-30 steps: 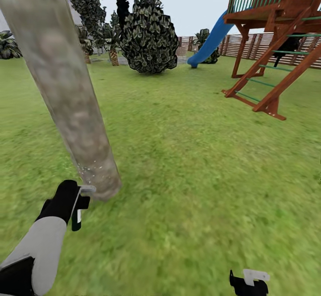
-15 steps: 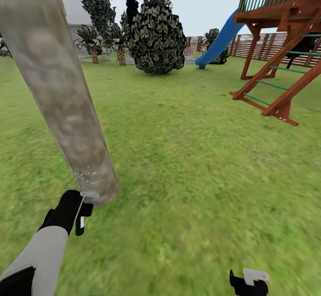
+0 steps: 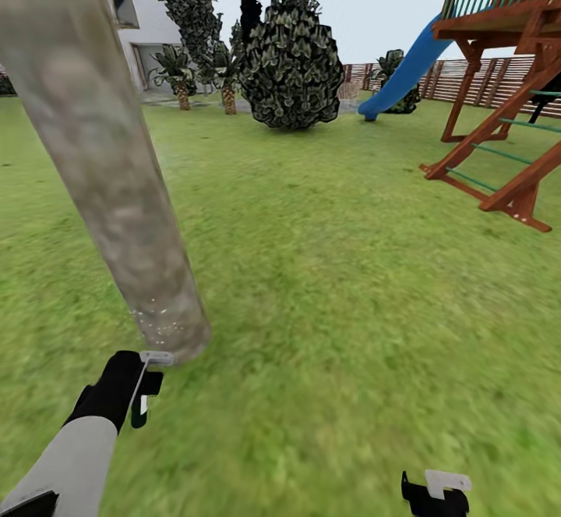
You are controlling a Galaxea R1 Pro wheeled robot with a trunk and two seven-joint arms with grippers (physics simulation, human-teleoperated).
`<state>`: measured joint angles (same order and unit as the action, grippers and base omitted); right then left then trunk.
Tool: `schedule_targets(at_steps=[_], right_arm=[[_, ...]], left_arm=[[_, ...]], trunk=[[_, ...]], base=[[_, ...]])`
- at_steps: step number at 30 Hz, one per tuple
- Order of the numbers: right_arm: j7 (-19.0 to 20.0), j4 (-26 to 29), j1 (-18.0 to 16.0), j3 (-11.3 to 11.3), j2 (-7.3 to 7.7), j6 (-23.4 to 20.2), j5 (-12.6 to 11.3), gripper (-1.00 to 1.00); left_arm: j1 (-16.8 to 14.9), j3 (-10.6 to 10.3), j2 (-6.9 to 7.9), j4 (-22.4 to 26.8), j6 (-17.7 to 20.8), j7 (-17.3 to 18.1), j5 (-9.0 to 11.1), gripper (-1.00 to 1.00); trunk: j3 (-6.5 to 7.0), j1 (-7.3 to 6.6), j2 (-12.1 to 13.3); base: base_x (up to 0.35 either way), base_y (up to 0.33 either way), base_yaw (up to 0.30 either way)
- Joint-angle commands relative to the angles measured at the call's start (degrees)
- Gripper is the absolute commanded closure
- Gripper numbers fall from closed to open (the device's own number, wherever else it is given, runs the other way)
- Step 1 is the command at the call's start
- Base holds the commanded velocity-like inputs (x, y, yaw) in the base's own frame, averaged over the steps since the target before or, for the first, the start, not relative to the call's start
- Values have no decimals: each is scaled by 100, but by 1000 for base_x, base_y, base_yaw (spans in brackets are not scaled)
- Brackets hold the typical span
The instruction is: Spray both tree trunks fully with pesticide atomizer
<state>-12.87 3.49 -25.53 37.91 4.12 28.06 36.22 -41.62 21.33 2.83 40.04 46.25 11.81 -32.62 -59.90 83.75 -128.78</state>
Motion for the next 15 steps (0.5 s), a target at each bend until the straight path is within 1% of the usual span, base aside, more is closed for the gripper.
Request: schedule_targets(at_steps=[1, 3, 6, 8, 10, 15], right_arm=[[-31, -9, -5, 32, 1, 15, 61, -100], [-27, -15, -5, 32, 1, 15, 60, -100], [-25, -20, -5, 28, -6, 15, 60, -100], [-26, -22, -5, 27, -7, 15, 60, -100], [-30, -19, -5, 31, -7, 15, 60, -100], [-28, -16, -5, 32, -8, 15, 60, -100]], left_arm=[[-4, 20, -9, 11, 15, 61, -62, 100], [-4, 26, -51, 4, 12, 76, -52, 100], [-4, 23, -128, 11, -13, 62, -55, 100], [-4, 21, -219, 11, -26, 59, -55, 100], [-4, 25, -240, 12, -28, 58, -58, 100], [-4, 48, -225, 12, -29, 50, -60, 100]], trunk=[[-5, 1, -2], [7, 1, -2], [30, 1, -2], [43, 1, -2], [57, 1, -2], [90, 1, -2]], base=[[146, -231, 0], [34, -263, 64], [6, -271, 145], [47, -272, 187], [89, -272, 191], [147, -259, 194]])
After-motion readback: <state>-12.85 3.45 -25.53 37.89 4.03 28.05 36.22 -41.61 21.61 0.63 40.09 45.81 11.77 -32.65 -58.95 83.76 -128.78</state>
